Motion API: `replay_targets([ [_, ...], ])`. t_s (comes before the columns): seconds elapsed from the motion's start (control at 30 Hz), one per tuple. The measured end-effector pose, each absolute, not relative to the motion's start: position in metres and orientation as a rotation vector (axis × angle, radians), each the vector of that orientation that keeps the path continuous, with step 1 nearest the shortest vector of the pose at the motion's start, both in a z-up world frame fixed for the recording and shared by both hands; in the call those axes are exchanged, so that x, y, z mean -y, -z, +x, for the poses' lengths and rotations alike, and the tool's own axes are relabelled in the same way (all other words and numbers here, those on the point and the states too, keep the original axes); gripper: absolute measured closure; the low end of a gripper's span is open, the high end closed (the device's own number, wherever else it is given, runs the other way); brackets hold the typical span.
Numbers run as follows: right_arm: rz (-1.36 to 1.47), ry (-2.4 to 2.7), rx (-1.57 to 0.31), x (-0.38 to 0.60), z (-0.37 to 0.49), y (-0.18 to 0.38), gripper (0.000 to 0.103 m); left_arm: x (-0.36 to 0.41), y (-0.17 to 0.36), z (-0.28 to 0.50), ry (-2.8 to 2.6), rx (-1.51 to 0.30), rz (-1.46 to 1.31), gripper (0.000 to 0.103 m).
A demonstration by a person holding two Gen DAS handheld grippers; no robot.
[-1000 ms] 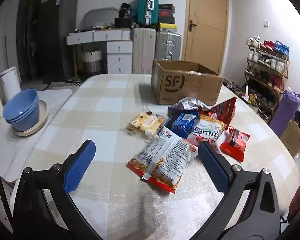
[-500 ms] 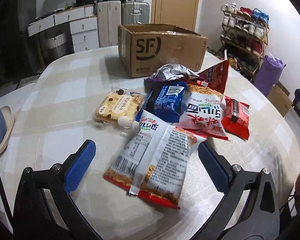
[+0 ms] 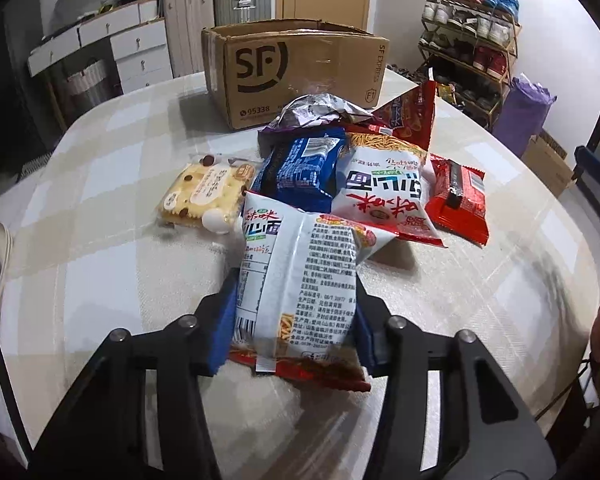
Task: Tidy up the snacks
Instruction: 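Grasp the white noodle snack bag with the left gripper while the right gripper reaches for the chicken noodle bag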
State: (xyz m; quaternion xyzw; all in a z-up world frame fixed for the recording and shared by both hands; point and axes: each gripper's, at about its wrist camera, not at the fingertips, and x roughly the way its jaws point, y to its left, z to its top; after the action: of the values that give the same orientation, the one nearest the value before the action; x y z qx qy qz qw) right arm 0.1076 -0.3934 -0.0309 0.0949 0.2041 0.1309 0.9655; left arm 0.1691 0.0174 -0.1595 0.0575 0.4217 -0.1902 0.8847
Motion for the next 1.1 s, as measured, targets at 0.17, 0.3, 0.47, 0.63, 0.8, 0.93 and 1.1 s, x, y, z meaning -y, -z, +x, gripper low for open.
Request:
replay_targets([
  [0.17,0.197,-0.272,-0.427,0.393,0.105,0.029,0.001,-0.023,0.151,0.150,0.396,-0.870,0.089,0.058],
  [0.3,0.207,-0.290,-0.474,0.388,0.109,0.031,0.001,-0.027,0.144,0.135,0.395,-0.856,0.055,0.058],
  [0.47,0.203,-0.323,-0.519,0.381,0.115,0.031,0.001,-0.035,0.139,0.125,0.379,-0.837,0.005,0.058],
  [0.63,0.225,-0.408,-0.605,0.367,0.141,0.029,0.001,-0.040,0.138,0.128,0.361,-0.825,-0.016,0.058],
  [0.8,0.323,-0.541,-0.749,0.349,0.189,0.039,0.001,-0.048,0.132,0.136,0.338,-0.778,-0.053,0.058],
  [0.93,0.376,-0.543,-0.834,0.340,0.225,0.047,0.001,-0.052,0.130,0.143,0.321,-0.746,-0.074,0.058],
  [1.1,0.401,-0.467,-0.946,0.337,0.263,0.064,0.001,-0.046,0.130,0.149,0.334,-0.716,-0.047,0.058],
])
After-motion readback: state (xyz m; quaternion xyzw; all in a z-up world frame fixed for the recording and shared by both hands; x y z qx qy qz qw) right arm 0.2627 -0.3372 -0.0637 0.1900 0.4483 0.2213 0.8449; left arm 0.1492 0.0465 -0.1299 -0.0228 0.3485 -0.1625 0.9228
